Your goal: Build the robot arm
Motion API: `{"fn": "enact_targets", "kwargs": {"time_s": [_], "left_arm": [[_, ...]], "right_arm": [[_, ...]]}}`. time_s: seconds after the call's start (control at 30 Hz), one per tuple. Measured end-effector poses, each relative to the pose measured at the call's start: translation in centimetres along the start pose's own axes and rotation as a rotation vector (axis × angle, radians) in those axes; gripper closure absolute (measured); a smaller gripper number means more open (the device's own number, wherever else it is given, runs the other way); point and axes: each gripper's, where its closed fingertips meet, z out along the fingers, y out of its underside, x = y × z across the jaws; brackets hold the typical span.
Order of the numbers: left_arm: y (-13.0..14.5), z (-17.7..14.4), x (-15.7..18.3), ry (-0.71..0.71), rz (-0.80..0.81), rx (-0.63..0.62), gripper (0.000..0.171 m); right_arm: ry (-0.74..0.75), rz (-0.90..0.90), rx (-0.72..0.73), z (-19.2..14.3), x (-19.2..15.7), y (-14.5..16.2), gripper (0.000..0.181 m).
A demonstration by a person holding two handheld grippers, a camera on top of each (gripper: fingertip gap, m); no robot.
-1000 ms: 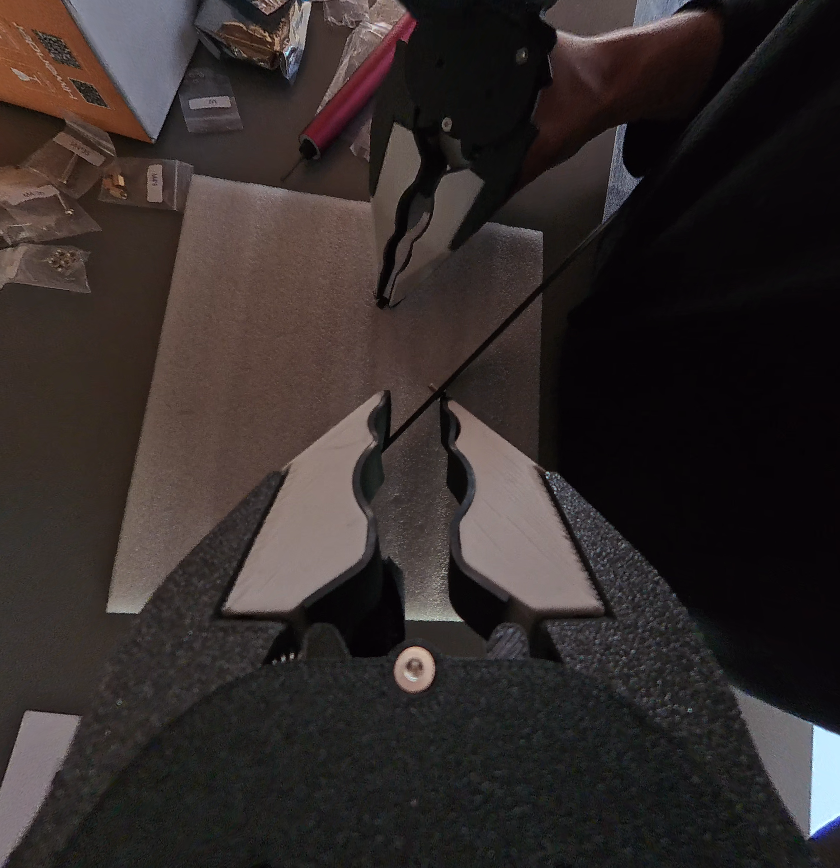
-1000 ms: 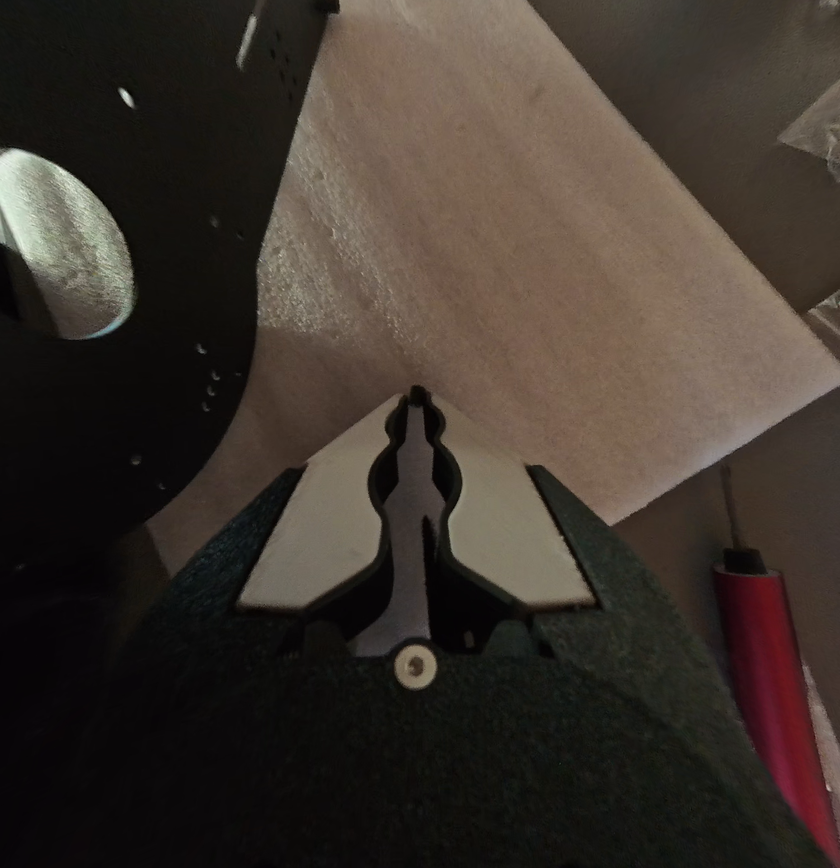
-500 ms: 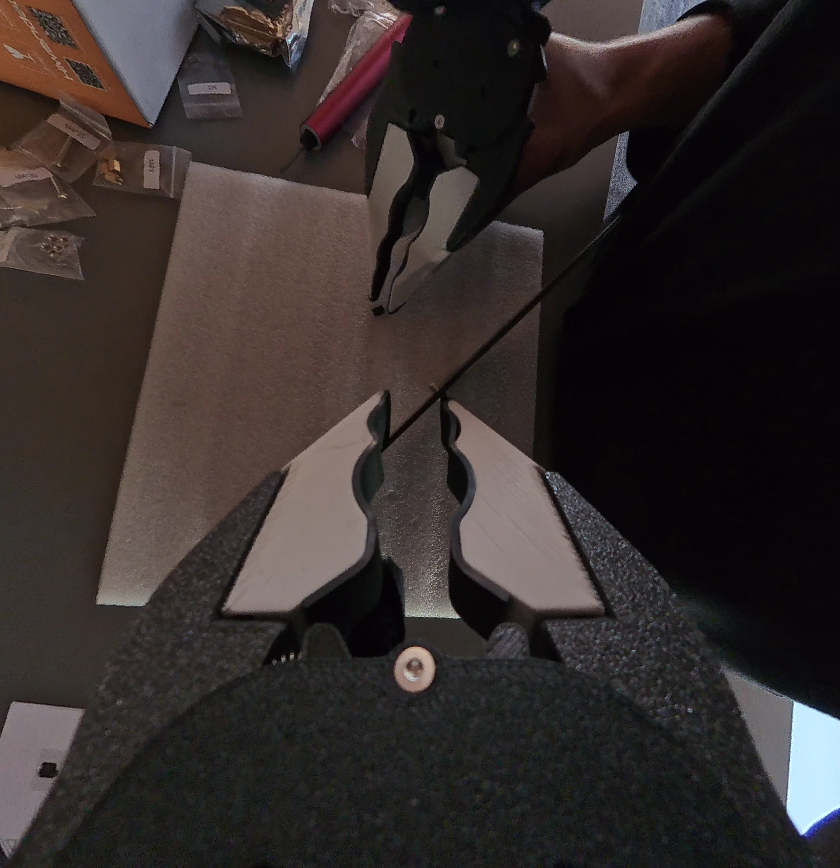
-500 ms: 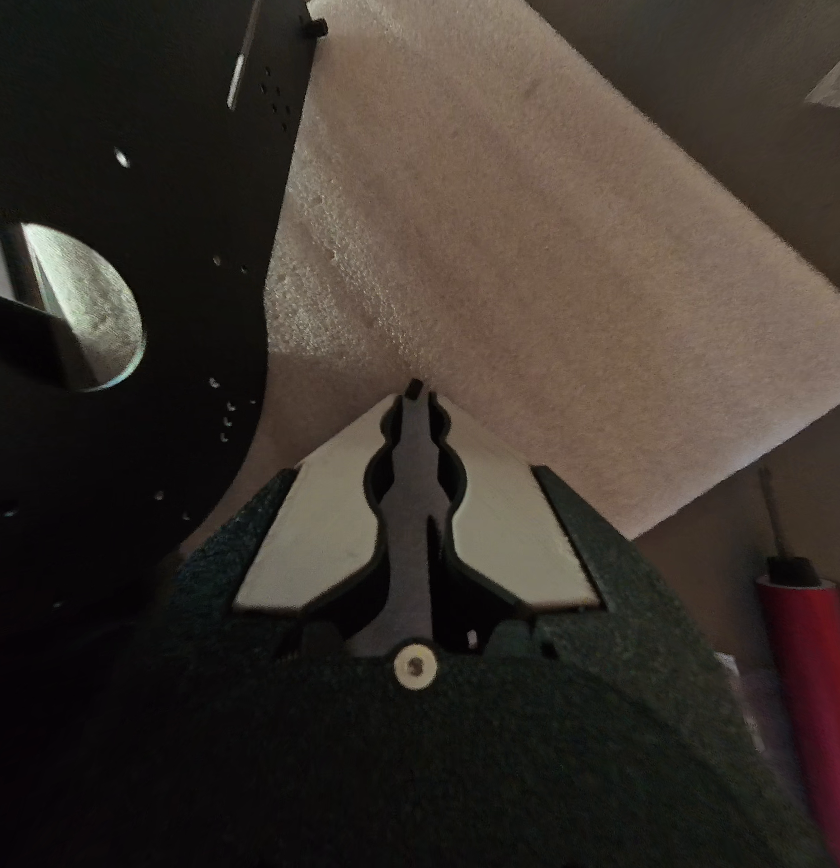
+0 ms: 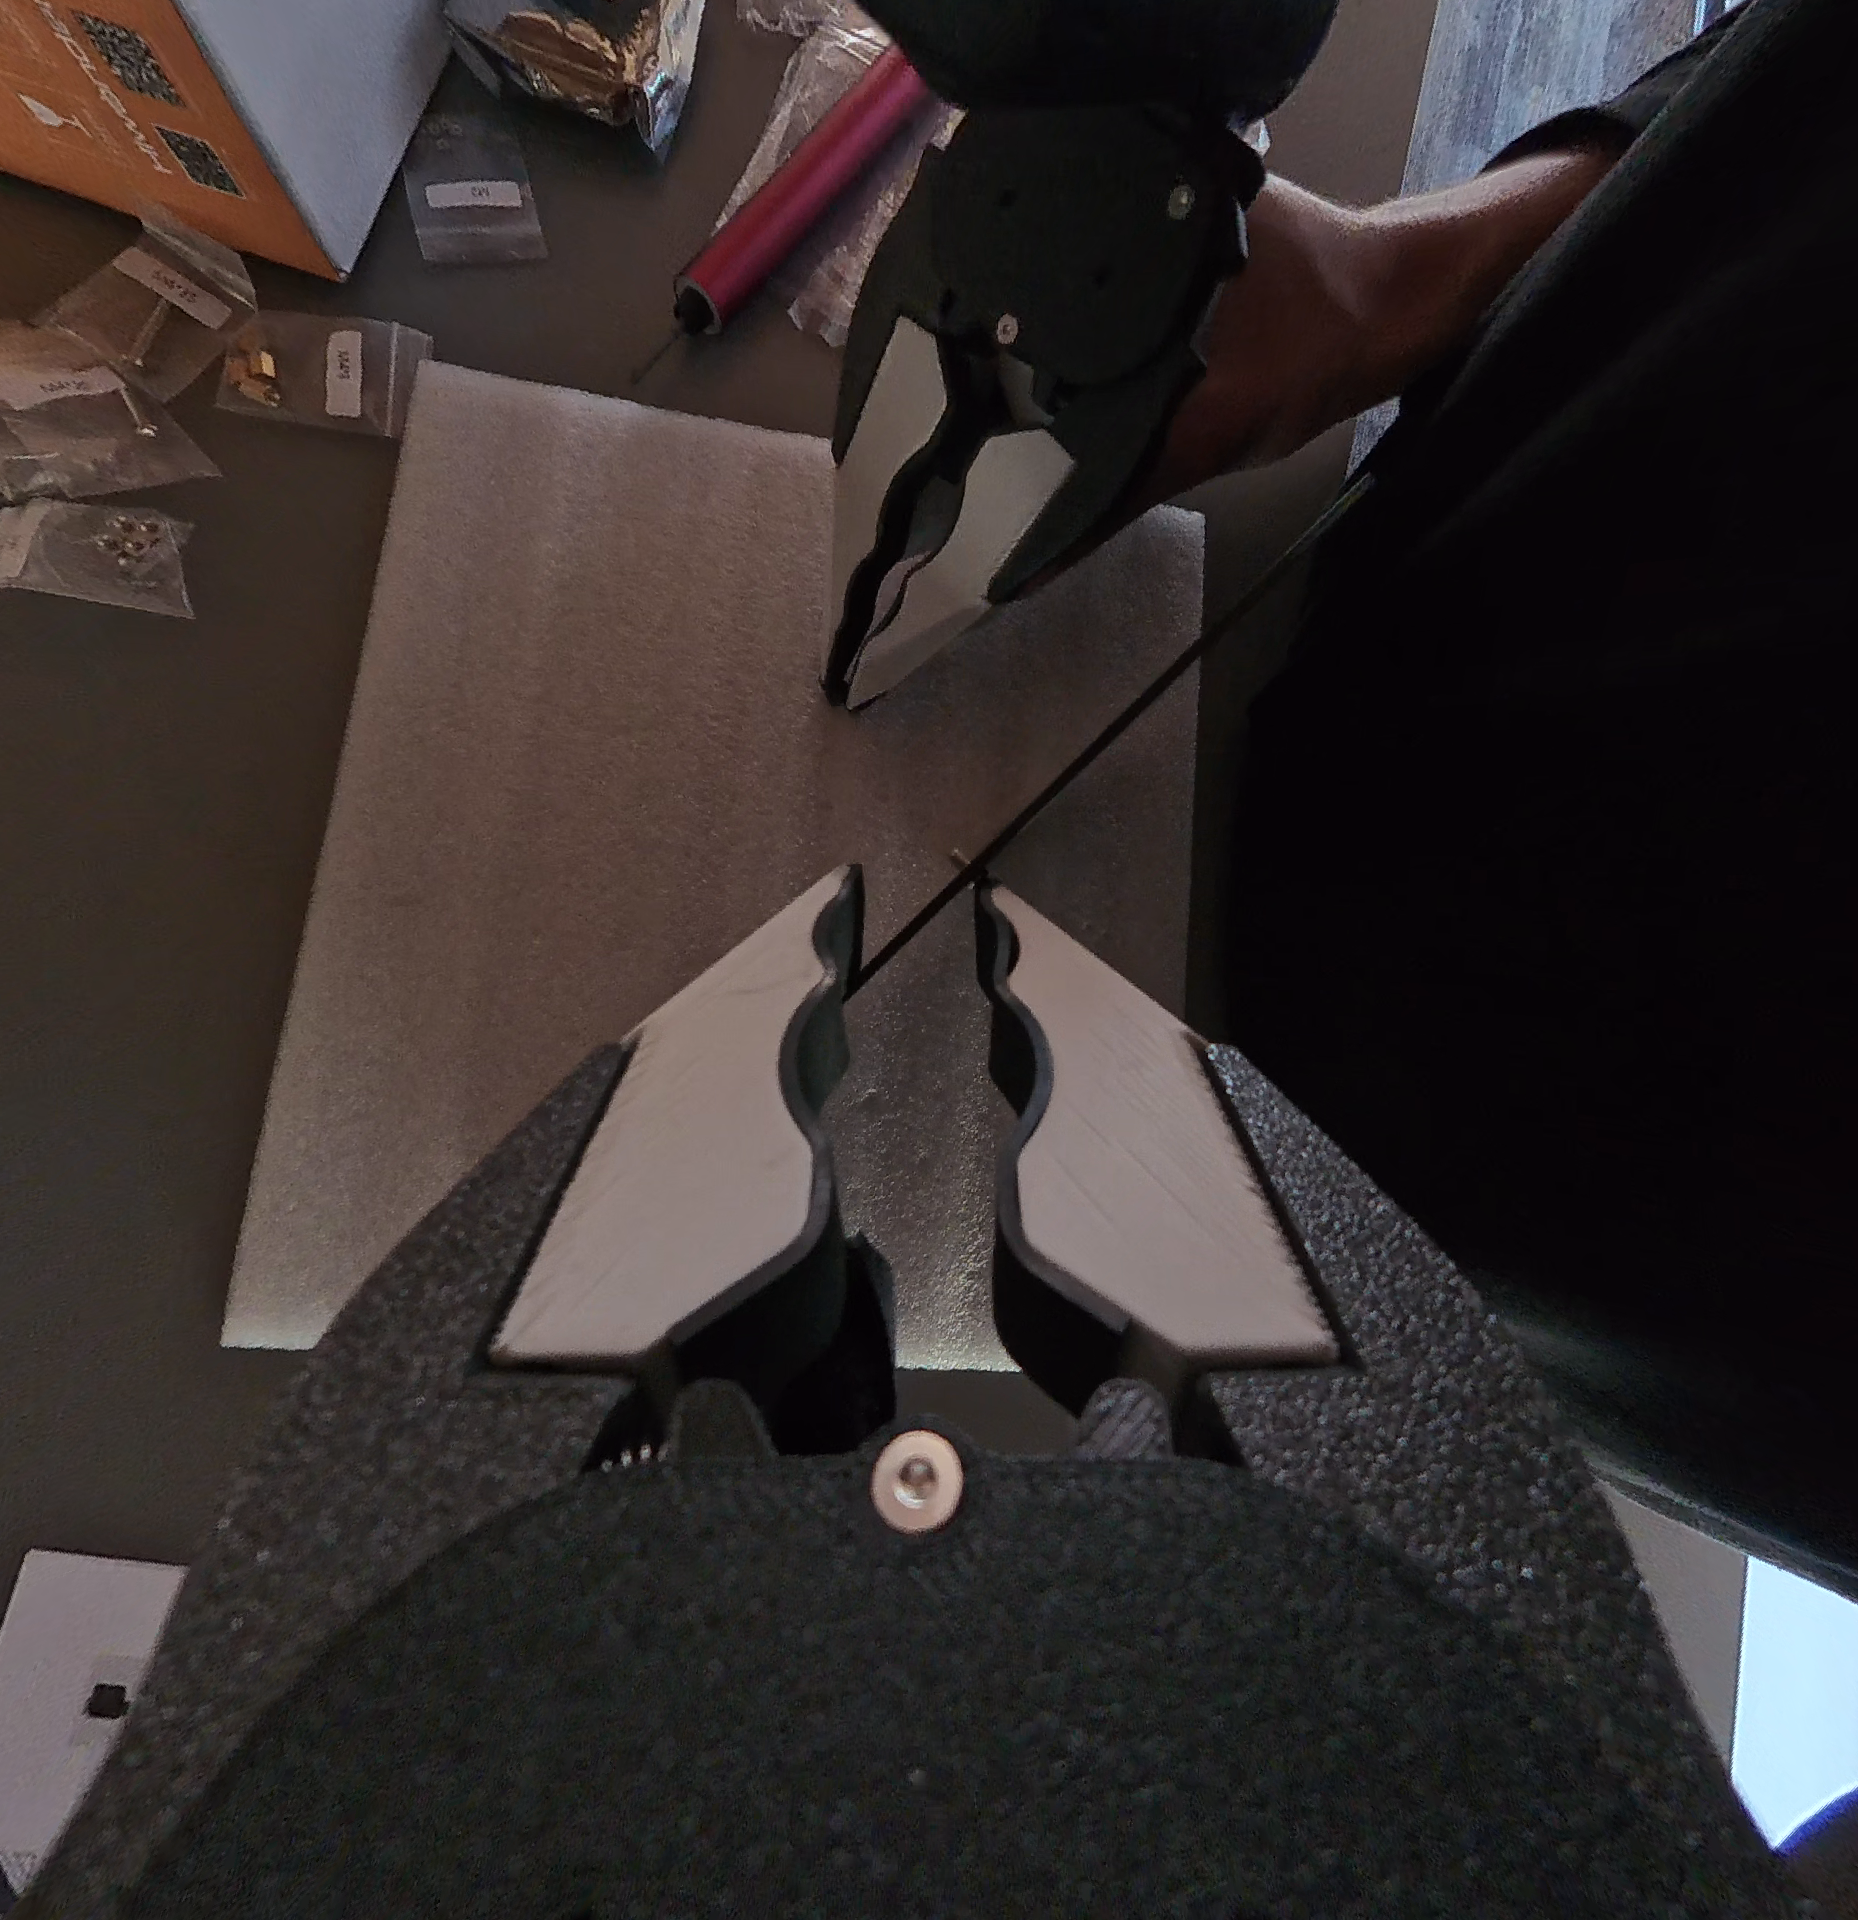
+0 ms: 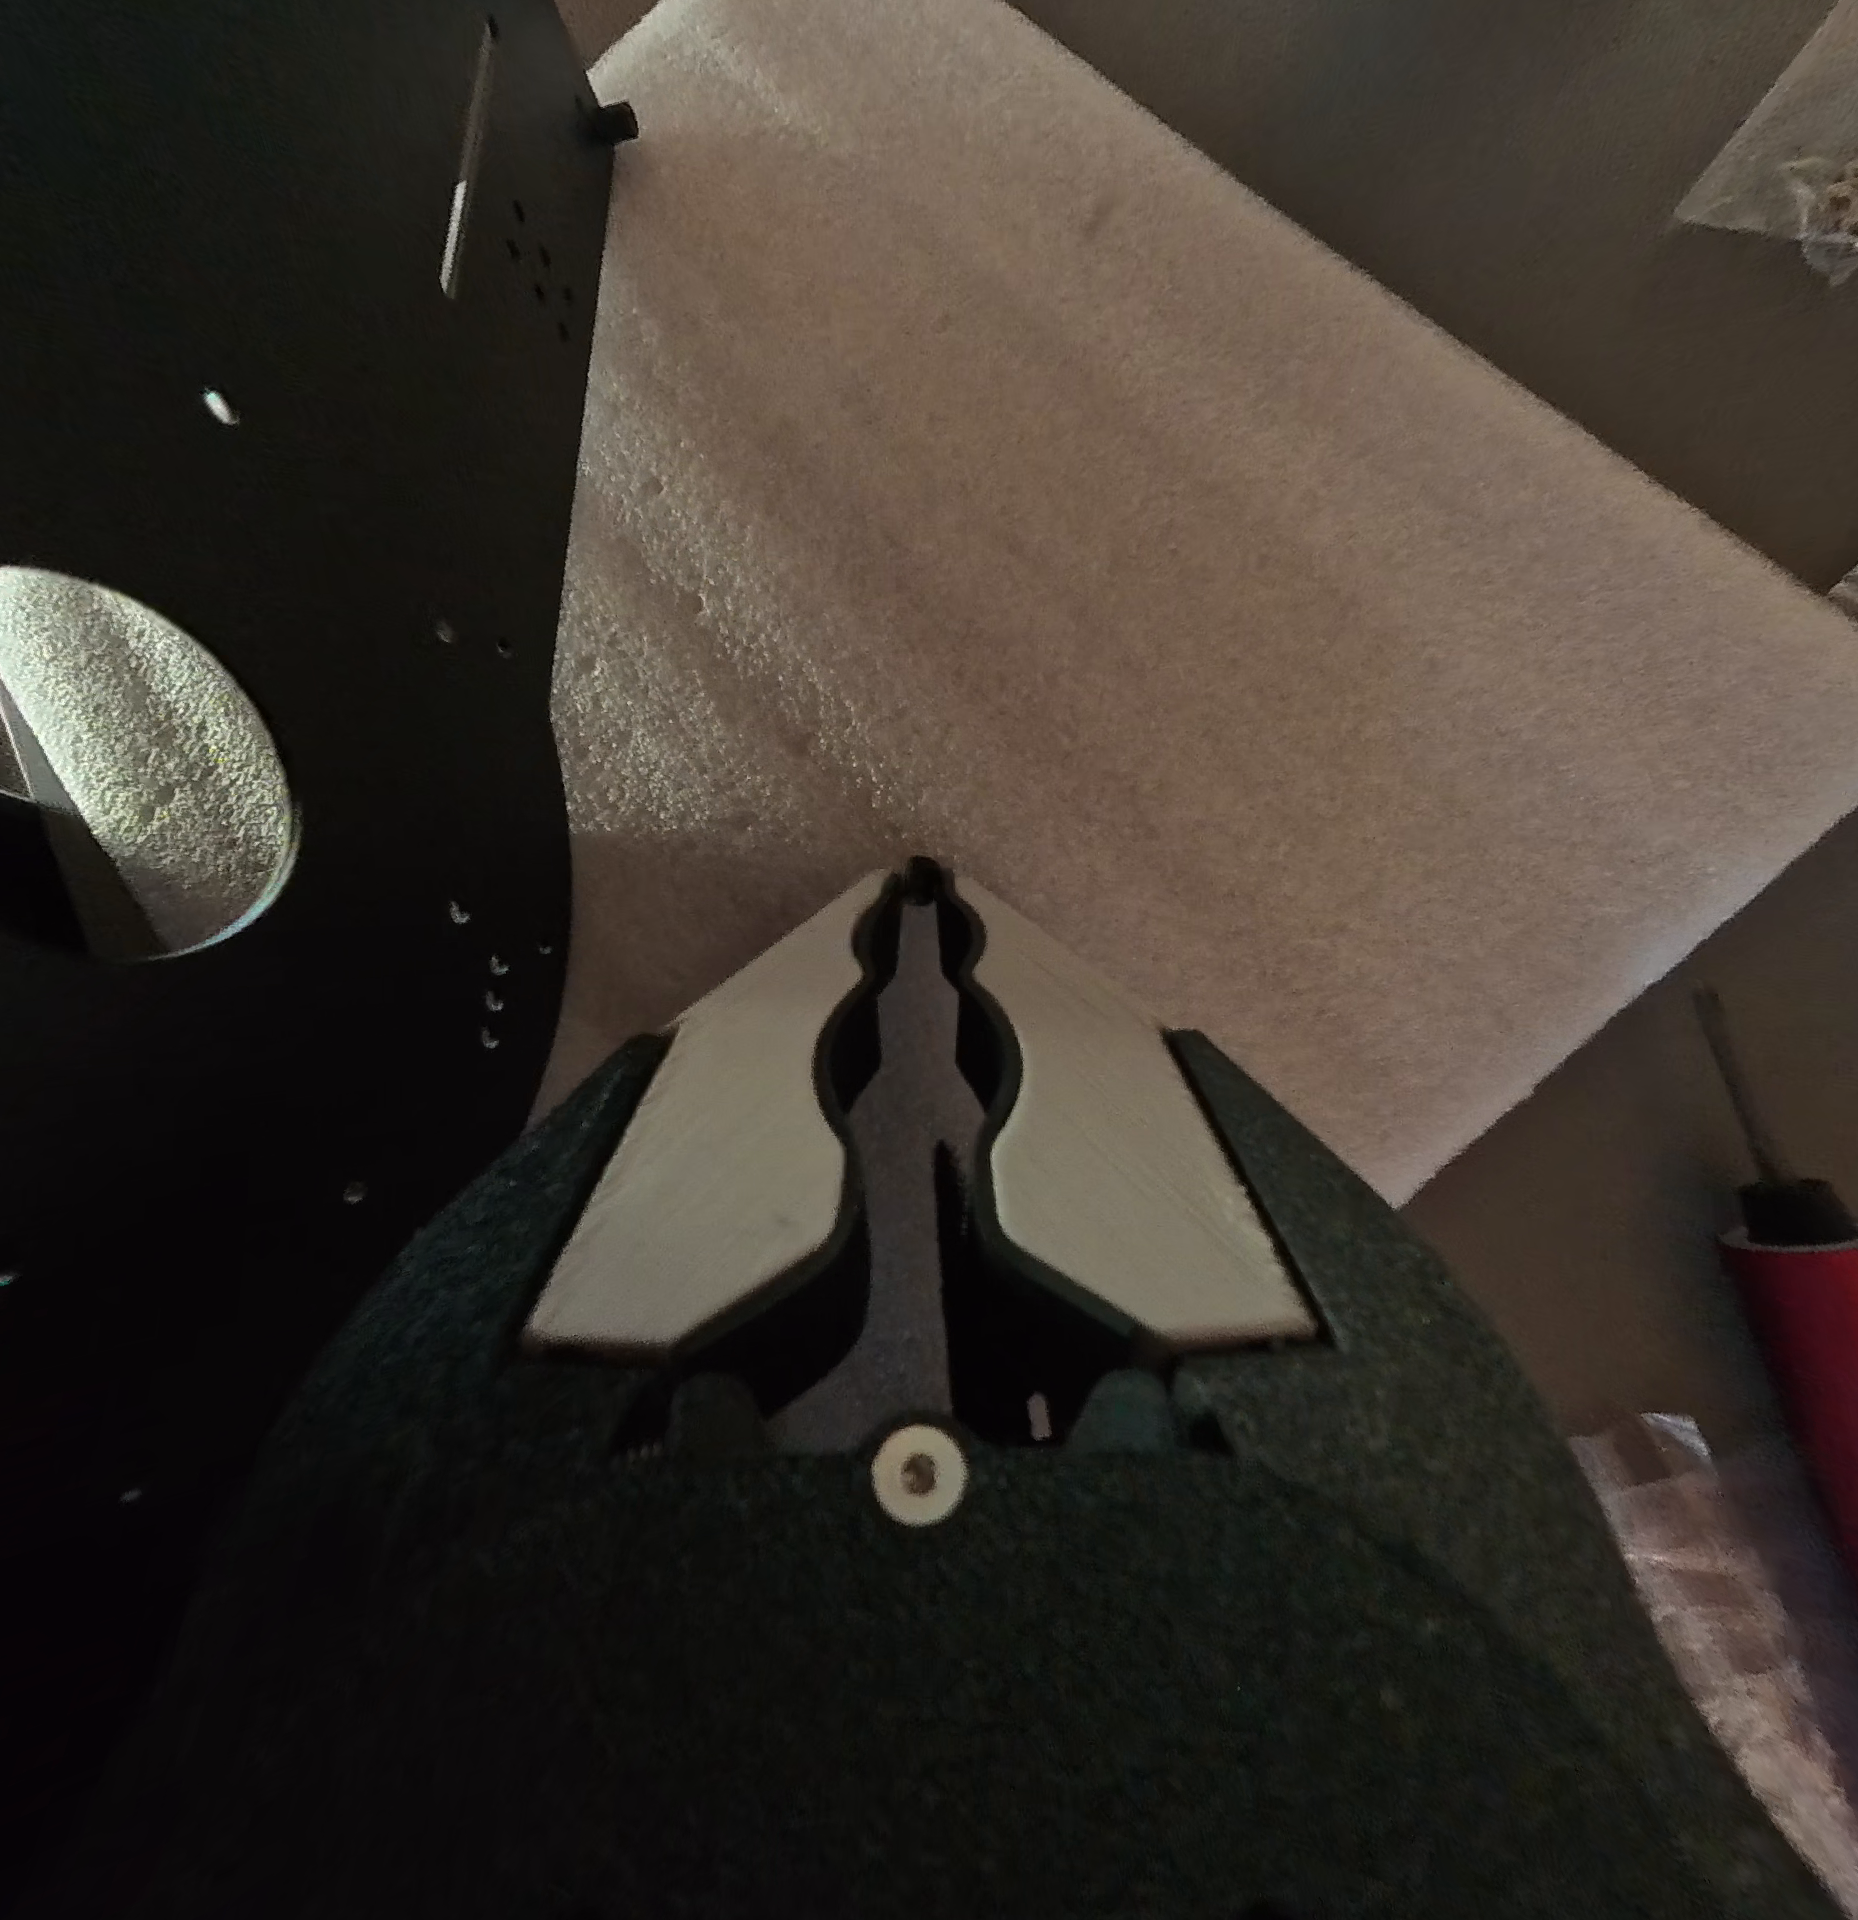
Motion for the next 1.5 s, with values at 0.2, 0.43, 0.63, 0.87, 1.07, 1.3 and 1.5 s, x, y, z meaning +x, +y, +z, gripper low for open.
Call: {"fn": "enact_targets", "kwargs": {"time_s": [0.2, 0.43, 0.63, 0.87, 1.07, 1.3, 1.5], "left_arm": [[0.0, 0.0, 0.0, 0.003, 0.0, -0.005, 0.151], [-0.2, 0.1, -0.2, 0.015, 0.003, -0.007, 0.151], [-0.2, 0.2, -0.2, 0.025, -0.002, -0.023, 0.151], [-0.2, 0.2, -0.2, 0.019, -0.02, -0.022, 0.151], [-0.2, 0.1, -0.2, 0.021, -0.022, -0.025, 0.151], [-0.2, 0.1, -0.1, 0.025, -0.022, -0.025, 0.152], [-0.2, 0.2, -0.2, 0.027, -0.022, -0.031, 0.152]], "right_arm": [[-0.062, -0.163, 0.118, -1.6, -1.1, -3.1, 0.176], [-0.4, -0.883, 0.449, -6.3, -6.5, -11.5, 0.177], [-0.528, -1.23, 0.406, -4.8, -7.7, -11.3, 0.177], [-0.605, -1.268, 0.429, -5.1, -8.5, -11.4, 0.177], [-0.616, -1.286, 0.425, -5.2, -8.7, -11.4, 0.177], [-0.59, -1.386, 0.393, -5.0, -8.8, -11.4, 0.177], [-0.722, -1.304, 0.239, -5.1, -8.7, -11.2, 0.176]]}}
